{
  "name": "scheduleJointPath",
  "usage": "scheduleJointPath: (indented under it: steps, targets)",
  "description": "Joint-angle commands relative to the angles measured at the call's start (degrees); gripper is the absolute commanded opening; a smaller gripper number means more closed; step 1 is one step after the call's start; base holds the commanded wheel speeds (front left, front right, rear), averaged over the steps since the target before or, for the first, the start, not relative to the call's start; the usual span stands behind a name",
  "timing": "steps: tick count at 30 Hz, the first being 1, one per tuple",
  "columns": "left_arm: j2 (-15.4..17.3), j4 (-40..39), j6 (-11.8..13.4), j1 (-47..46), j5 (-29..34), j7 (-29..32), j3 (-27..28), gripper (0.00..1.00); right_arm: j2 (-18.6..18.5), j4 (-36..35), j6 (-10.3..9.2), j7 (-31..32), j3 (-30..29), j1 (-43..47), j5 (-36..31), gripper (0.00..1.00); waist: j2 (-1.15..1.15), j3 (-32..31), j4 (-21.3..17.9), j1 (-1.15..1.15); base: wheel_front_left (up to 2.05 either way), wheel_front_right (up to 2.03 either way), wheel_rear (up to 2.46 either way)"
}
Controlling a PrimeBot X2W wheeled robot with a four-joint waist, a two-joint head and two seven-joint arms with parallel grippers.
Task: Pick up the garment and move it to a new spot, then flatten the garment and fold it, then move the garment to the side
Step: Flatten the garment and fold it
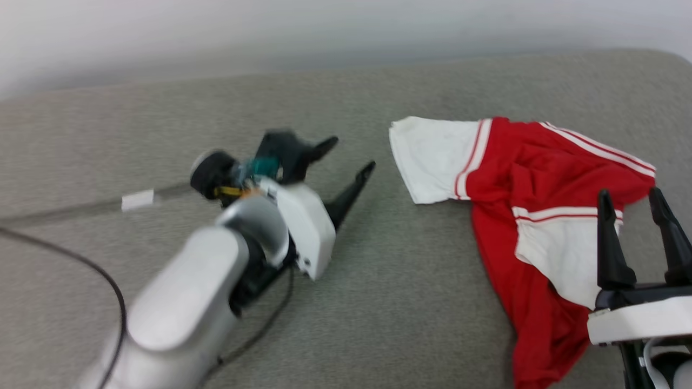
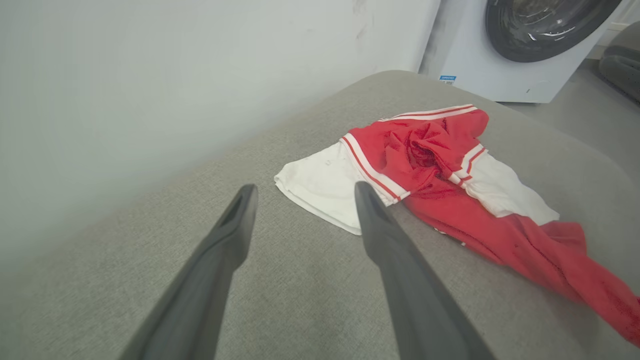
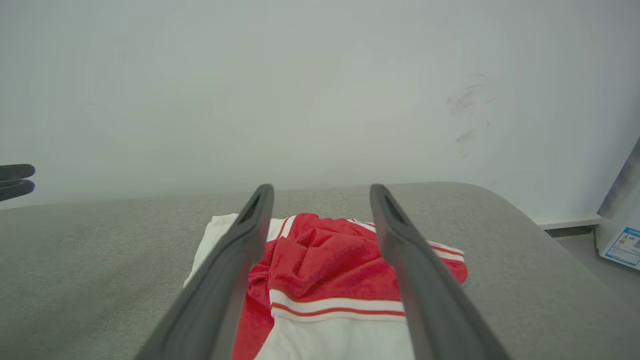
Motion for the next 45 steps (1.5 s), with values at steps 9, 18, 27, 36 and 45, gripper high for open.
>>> scheduleJointPath:
  steps: [9,18,27,36,45]
  targets:
    - [7.55,9.11,-0.03,-21.99,-13.31,23.51,-8.19,1.0,0.44,0.14,-0.02,-2.21,4.69,-3.57,0.75,1.0,0.0,9.32,-12.85,0.0,0.0,0.0,0.0]
    - [8.24,20.43,0.03,-33.2,-18.5,36.76,-9.78,1.0,0.45,2.05,-0.03,-4.99,8.44,-4.68,3.2,1.0,0.0,14.23,-19.53,0.0,0.0,0.0,0.0]
    - [8.42,27.74,0.13,-36.43,-15.6,37.51,-12.22,1.0,0.46,4.86,-0.03,-7.28,9.95,-5.7,4.91,1.0,0.0,17.06,-22.82,0.0,0.0,0.0,0.0]
    - [8.77,29.53,-0.02,-33.62,-16.12,36.49,-16.66,0.0,0.47,6.32,-0.03,-8.51,9.51,-5.96,4.37,1.0,0.0,17.4,-22.11,0.0,0.0,0.0,0.0]
    - [8.28,26.58,-0.03,-34.06,-19.32,23.45,-15.65,0.0,0.43,4.29,-0.03,-5.88,7.27,-5.63,1.42,1.0,0.0,13.59,-16.39,0.0,0.0,0.0,0.0]
